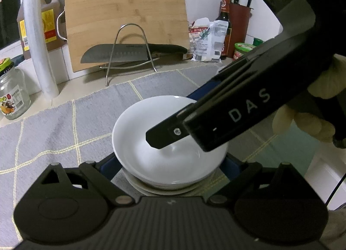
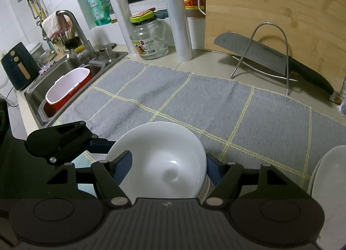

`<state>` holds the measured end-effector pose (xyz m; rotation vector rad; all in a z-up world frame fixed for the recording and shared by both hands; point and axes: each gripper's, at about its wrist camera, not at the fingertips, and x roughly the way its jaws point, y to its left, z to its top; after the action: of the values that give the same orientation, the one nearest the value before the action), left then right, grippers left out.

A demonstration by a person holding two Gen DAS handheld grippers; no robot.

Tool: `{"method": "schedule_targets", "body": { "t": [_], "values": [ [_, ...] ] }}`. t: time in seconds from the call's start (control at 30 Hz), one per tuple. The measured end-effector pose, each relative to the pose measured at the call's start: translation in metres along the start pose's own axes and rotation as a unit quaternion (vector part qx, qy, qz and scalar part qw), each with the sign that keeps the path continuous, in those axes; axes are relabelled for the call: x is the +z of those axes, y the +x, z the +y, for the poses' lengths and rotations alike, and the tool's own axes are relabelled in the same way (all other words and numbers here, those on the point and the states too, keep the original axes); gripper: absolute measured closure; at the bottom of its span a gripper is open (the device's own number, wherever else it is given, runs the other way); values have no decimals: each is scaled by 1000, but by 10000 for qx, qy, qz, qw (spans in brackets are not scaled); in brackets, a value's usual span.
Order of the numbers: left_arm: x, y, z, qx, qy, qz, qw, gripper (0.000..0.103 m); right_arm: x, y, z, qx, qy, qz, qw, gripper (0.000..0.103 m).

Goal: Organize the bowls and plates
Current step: 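Carry the pink-decal bowl with the right gripper toward the nested white bowls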

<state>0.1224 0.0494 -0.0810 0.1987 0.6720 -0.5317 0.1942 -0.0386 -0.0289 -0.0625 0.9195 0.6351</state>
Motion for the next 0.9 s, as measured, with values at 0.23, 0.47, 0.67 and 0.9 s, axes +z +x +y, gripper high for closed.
{"method": "schedule_targets", "body": {
  "t": [0.23, 0.47, 0.67, 0.9],
  "values": [
    [0, 1, 1, -8, 21, 20, 10000, 6, -1, 1, -2, -10, 21, 9, 10000, 23],
    [-3, -11, 5, -24, 187, -113, 9998, 3, 1, -5, -9, -109, 93, -139, 9998, 13],
    [3, -27, 14, -173, 183, -437, 9987, 3, 2, -12, -18, -320, 262, -370, 9985, 0],
    [5, -23, 9, -597, 214, -488, 9968, 2, 0, -18, -30, -485, 517, -527, 9961, 0]
  ]
}}
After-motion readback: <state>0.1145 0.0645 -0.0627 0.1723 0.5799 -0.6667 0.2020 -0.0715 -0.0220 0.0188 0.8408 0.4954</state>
